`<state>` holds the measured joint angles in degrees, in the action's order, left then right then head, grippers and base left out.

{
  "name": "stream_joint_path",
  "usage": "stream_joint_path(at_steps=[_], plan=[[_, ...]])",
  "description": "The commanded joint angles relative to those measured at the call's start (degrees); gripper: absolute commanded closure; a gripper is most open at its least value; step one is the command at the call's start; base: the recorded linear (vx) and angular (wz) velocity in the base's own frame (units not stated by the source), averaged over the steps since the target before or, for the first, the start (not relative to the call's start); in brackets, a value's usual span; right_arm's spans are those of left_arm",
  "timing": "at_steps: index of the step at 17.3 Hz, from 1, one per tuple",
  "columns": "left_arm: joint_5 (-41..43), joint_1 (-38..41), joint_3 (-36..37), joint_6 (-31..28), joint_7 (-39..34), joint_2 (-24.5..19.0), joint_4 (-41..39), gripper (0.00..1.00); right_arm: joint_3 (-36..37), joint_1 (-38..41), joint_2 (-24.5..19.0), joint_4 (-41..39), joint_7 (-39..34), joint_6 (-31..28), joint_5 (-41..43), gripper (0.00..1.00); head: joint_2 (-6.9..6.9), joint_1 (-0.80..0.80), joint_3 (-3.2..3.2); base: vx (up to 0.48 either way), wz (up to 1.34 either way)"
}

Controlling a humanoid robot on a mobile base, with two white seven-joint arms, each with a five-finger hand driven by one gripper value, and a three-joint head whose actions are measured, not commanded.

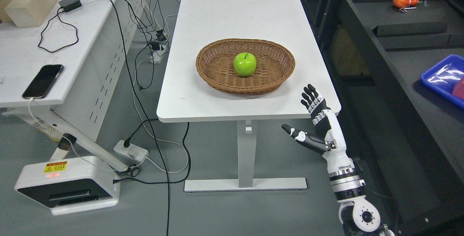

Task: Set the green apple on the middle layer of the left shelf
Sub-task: 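Reach the right hand toward the green apple in the wicker basket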

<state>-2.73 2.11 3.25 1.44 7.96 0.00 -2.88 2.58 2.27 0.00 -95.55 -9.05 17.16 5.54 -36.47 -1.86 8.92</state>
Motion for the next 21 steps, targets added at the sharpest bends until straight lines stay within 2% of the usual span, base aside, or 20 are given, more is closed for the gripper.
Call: stream_joint_path(at_steps=[1, 5, 6, 7, 8, 9, 10, 13, 21], plan=[[0.01, 0.00, 0.00, 0.05, -0.05, -1.00, -0.02, 0.00, -0.12, 0.01, 1.00, 0.01, -0.09, -0.11, 0.09, 0.00, 0.00, 0.00, 0.00, 0.000, 0.00], [0.01, 0.00, 0.00, -0.03, 0.04, -1.00, -0.02, 0.00, -0.12, -0.33, 1.00, 0.01, -0.09, 0.68, -0.43, 0.00, 0.00, 0.00, 0.00, 0.000, 0.00], [0.01, 0.00, 0.00, -0.03, 0.04, -1.00, -0.02, 0.00, -0.38, -0.95, 1.00, 0.01, -0.09, 1.20, -3.66, 0.00, 0.00, 0.00, 0.00, 0.000, 0.00], [0.01, 0.00, 0.00, -0.03, 0.04, -1.00, -0.02, 0.00, -1.00, -2.52, 1.31, 0.01, 0.17, 1.21, -13.09, 0.00, 0.00, 0.00, 0.00, 0.000, 0.00], [0.01, 0.00, 0.00, -0.03, 0.04, -1.00, -0.02, 0.00, -2.22, -4.54, 3.32, 0.10, 0.70, 1.47, -28.06, 0.00, 0.00, 0.00, 0.00, 0.000, 0.00], [0.01, 0.00, 0.00, 0.05, -0.05, -1.00, -0.02, 0.00, -3.10, -6.21, 4.73, 0.10, 1.92, 0.51, -46.83, 0.00, 0.00, 0.00, 0.00, 0.000, 0.00], [0.01, 0.00, 0.00, 0.05, 0.04, -1.00, -0.02, 0.00, -2.94, -6.75, 5.18, 0.01, 2.37, -0.02, -53.20, 0.00, 0.00, 0.00, 0.00, 0.041, -0.06], [0.00, 0.00, 0.00, -0.03, 0.04, -1.00, -0.02, 0.00, -1.01, -6.93, 5.10, -1.39, 1.85, 5.05, -45.82, 0.00, 0.00, 0.00, 0.00, 0.118, -0.07], [0.01, 0.00, 0.00, -0.03, 0.04, -1.00, 0.07, 0.00, -3.01, -11.14, 5.45, -1.31, -7.46, 4.81, -45.26, 0.00, 0.00, 0.00, 0.00, 0.289, -0.04]])
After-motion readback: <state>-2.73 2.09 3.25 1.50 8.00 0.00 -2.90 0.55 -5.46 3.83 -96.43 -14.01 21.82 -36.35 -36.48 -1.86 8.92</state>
